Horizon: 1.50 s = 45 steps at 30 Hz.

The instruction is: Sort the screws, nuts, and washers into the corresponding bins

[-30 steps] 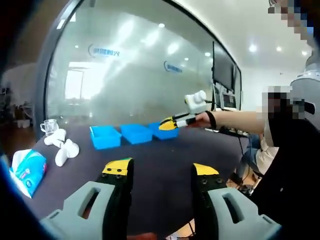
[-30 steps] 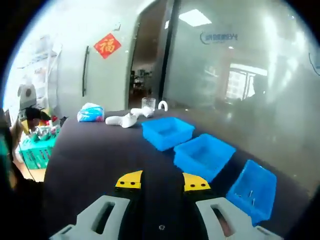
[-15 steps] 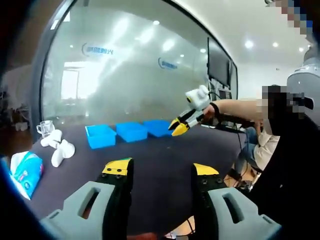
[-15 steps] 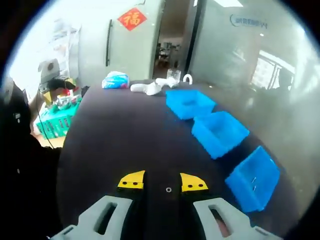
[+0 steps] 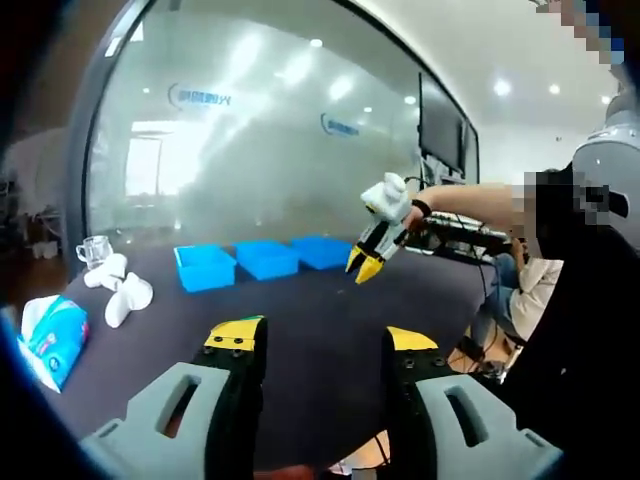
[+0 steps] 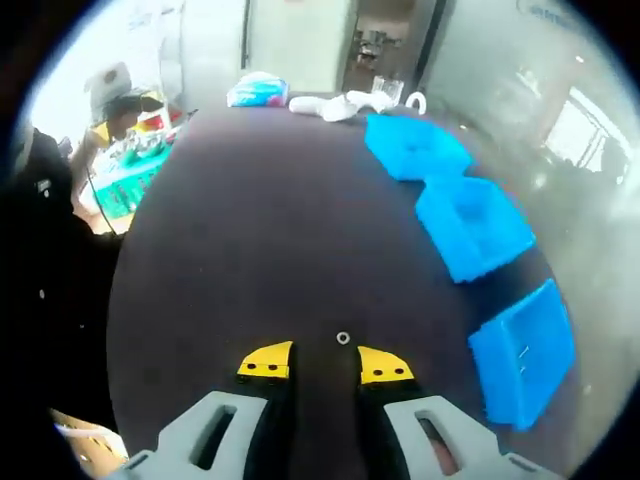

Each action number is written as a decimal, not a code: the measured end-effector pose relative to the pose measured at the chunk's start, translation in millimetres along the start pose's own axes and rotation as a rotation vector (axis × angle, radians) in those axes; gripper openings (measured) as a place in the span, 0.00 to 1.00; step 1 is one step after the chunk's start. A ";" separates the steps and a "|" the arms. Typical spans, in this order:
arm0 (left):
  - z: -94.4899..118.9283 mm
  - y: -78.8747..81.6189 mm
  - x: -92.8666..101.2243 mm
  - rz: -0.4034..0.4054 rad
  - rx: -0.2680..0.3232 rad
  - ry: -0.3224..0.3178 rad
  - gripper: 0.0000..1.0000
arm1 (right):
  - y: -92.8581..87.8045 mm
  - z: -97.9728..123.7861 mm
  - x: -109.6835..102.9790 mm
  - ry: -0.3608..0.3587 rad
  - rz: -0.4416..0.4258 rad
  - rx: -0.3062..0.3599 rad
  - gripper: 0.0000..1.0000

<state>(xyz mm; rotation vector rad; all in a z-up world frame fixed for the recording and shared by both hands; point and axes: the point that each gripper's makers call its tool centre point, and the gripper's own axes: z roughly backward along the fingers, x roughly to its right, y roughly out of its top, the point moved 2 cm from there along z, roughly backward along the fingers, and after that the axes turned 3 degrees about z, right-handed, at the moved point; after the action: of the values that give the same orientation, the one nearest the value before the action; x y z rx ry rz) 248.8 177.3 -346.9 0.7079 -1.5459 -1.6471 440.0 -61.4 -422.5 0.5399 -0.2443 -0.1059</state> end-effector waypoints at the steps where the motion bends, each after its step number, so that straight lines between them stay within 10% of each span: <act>1: 0.4 -0.5 -0.4 0.002 0.000 0.002 0.44 | -0.8 -2.7 1.1 -0.001 0.006 -0.011 0.19; 37: 4.1 -6.7 -12.7 0.015 -0.006 0.054 0.44 | -6.7 -32.9 6.3 0.058 -0.024 -0.095 0.03; 45: 4.9 -1.9 -14.3 0.014 0.007 0.063 0.44 | -1.1 -25.1 -1.7 0.066 -0.054 -0.028 0.03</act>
<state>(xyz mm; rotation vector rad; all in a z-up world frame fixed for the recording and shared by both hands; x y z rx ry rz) 252.5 191.8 -349.6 0.7446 -1.5099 -1.5951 444.7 -49.6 -444.3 0.5214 -0.1640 -0.1436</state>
